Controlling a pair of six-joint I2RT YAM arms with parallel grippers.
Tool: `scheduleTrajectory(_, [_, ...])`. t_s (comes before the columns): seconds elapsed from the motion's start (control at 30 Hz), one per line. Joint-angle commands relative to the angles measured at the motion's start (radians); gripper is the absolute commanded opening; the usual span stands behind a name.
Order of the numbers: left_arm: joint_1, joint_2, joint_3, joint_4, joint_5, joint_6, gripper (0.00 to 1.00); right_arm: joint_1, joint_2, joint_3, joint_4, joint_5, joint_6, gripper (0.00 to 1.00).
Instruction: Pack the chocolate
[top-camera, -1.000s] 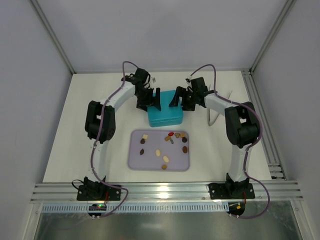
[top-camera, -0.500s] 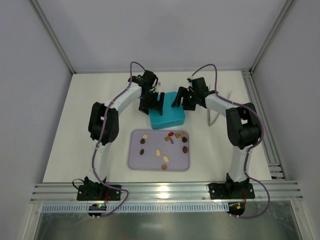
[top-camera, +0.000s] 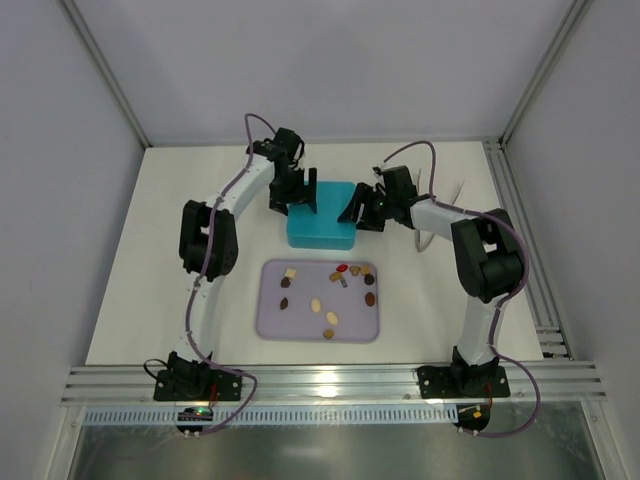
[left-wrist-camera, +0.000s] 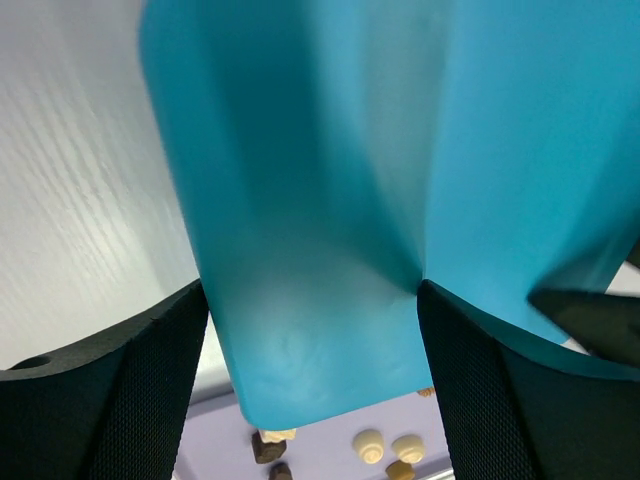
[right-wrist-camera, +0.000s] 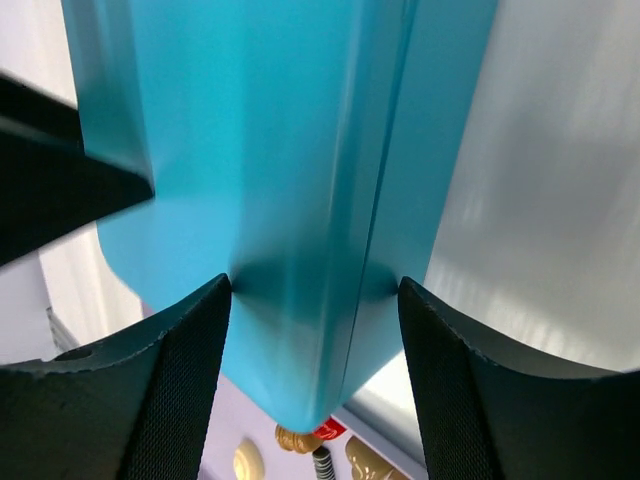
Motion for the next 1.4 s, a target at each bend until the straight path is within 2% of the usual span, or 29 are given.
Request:
scheduleTrajectory(0.0, [0.014, 0.070, 0.041, 0.032, -0.068, -0.024, 0.82, 0.023, -0.027, -0.063, 0.050, -0.040, 0.031, 0.67])
scheduleTrajectory(0.13, [0.014, 0.110, 0.064, 0.015, -0.088, -0.028, 0.81, 0.025, -0.021, -0.086, 0.073, -0.052, 0.043, 0.66])
scheduleTrajectory(0.33, [0.014, 0.147, 0.058, -0.031, -0.128, -0.015, 0.78, 0.023, -0.002, -0.088, 0.109, -0.064, 0.058, 0.53])
scheduleTrajectory(0.4, [0.013, 0.146, 0.055, -0.049, -0.133, -0.005, 0.78, 0.020, -0.002, -0.083, 0.109, -0.075, 0.058, 0.59])
scheduleTrajectory(0.47, [0.014, 0.130, 0.046, -0.045, -0.142, 0.011, 0.80, 0.008, -0.022, -0.081, 0.103, -0.069, 0.054, 0.72])
scheduleTrajectory(0.57, [0.014, 0.116, 0.075, -0.072, -0.124, 0.044, 0.81, -0.034, -0.036, -0.063, 0.103, -0.081, 0.063, 0.79])
scheduleTrajectory(0.87, [0.022, 0.054, 0.162, -0.071, -0.044, 0.096, 0.87, -0.095, -0.051, 0.058, 0.084, -0.115, 0.043, 0.88])
scheduleTrajectory(1.13, [0.062, -0.054, 0.159, 0.066, -0.041, 0.062, 0.89, -0.097, 0.019, 0.167, 0.038, -0.107, 0.054, 0.89])
scheduleTrajectory(1.37, [0.100, -0.008, 0.172, 0.155, -0.045, 0.044, 0.89, -0.097, 0.105, 0.224, 0.049, -0.095, 0.069, 0.89])
